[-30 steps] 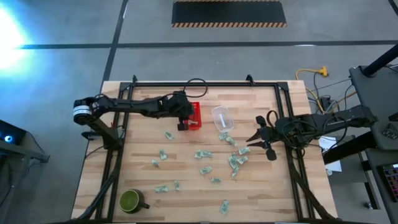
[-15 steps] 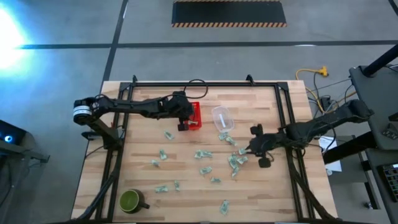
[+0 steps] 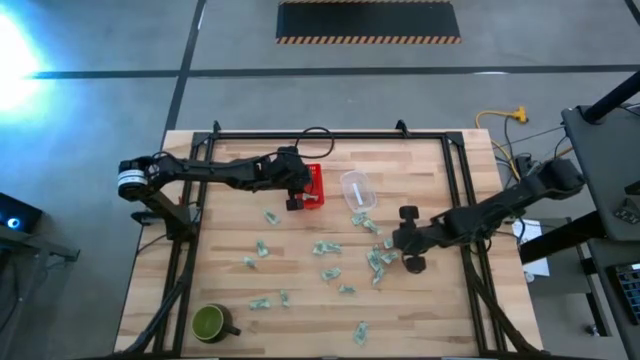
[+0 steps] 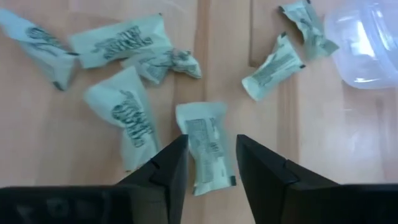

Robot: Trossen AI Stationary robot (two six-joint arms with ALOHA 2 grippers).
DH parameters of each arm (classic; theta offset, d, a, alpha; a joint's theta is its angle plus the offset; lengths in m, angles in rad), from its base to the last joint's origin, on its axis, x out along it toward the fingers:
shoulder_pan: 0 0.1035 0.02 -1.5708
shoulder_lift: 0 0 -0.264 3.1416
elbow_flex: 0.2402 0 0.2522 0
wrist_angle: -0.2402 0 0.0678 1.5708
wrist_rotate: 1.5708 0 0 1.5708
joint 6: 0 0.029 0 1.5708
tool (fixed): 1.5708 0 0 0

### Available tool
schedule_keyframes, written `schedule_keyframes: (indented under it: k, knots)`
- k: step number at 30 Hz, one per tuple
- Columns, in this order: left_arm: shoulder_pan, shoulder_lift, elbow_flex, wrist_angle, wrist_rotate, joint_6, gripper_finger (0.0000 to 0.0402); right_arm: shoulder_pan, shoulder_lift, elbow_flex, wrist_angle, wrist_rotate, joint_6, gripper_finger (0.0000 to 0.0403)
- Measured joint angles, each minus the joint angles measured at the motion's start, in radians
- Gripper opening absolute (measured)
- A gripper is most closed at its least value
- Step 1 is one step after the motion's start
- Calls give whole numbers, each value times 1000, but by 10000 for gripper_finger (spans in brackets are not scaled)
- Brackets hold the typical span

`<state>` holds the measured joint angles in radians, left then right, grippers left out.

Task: Pick and place items into bin
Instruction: Put the white stevia packet into the transparent bin

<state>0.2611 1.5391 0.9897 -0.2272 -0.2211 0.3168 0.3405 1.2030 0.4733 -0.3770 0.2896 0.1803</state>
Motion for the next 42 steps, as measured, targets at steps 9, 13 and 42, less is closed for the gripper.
schedule_keyframes:
  k: [9,13,42]
  knots:
    - [-2,0,0,0,0,-18,80,0,69,3,30,-6,4,163]
    - [-3,0,0,0,0,-23,80,0,114,3,52,-6,4,167]
    - [-79,-8,0,-5,0,-49,80,-2,139,4,45,5,0,9]
